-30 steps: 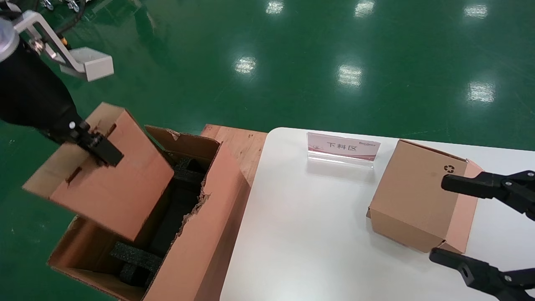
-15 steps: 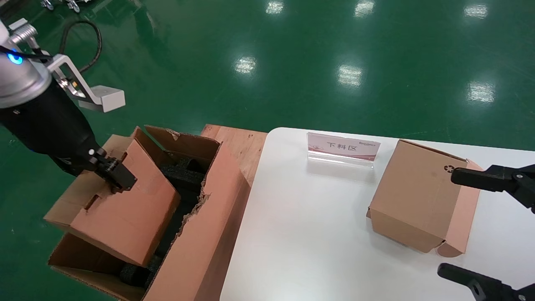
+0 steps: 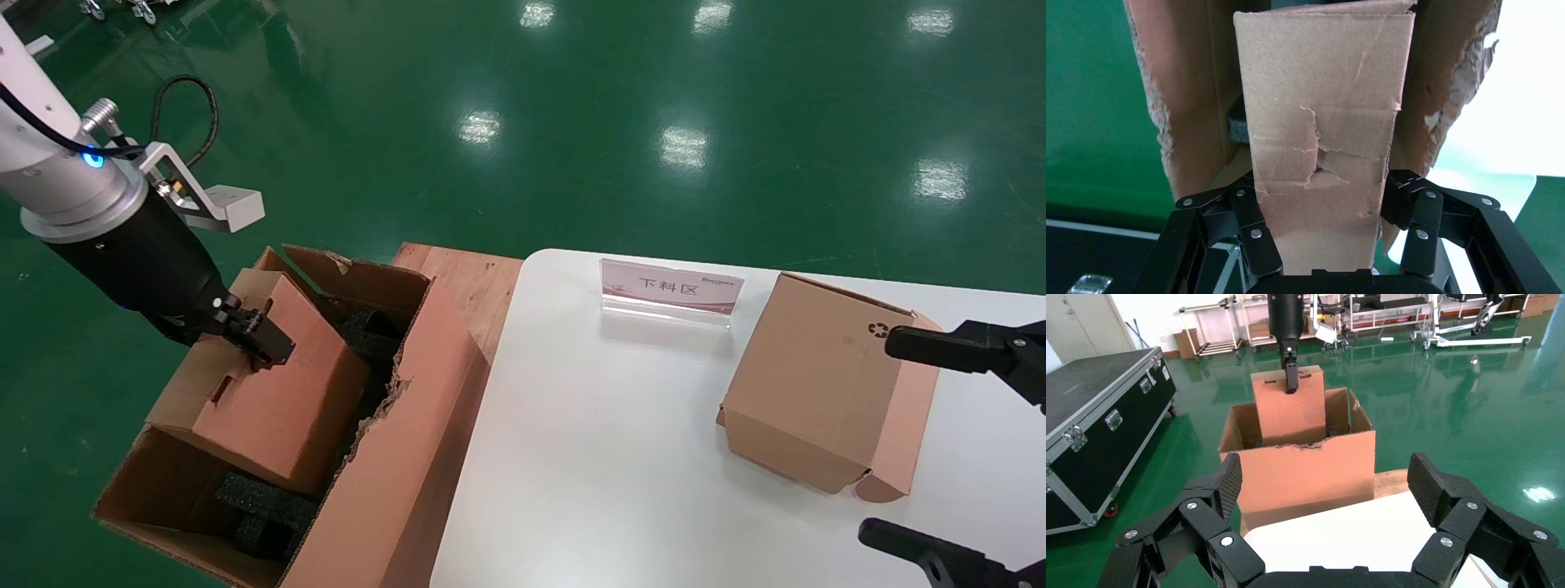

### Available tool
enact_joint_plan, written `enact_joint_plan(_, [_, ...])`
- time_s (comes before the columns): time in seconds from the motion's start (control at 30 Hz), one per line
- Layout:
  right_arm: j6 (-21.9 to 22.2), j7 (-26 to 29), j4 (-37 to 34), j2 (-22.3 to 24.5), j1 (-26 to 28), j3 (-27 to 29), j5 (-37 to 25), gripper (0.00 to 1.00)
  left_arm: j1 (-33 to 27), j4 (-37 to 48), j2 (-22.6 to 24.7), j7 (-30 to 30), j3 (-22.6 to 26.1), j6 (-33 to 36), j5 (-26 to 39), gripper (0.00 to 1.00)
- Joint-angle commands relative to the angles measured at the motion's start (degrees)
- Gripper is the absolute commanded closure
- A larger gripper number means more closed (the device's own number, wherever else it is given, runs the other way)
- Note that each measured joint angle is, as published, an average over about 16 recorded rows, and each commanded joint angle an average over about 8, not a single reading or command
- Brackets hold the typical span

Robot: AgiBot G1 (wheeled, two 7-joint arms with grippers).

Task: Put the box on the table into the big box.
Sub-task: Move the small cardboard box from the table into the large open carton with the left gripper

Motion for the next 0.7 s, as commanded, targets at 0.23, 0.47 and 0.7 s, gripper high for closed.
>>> enact_joint_plan(0.23, [0.00, 0.00, 0.00, 0.00, 0.00, 0.00, 0.00, 0.00, 2.99, 0.83, -0.68, 1.28, -0.68, -4.12, 0.53, 1.00])
enact_joint_plan(0.47, [0.00, 0.00, 0.00, 0.00, 0.00, 0.00, 0.00, 0.00, 5.35, 1.11, -1.28, 2.34, -1.03, -7.49, 1.19, 1.00])
enact_joint_plan(0.7, [0.00, 0.00, 0.00, 0.00, 0.00, 0.00, 0.00, 0.00, 6.80, 1.12, -1.80, 2.93, -0.97, -9.24, 1.70, 1.00])
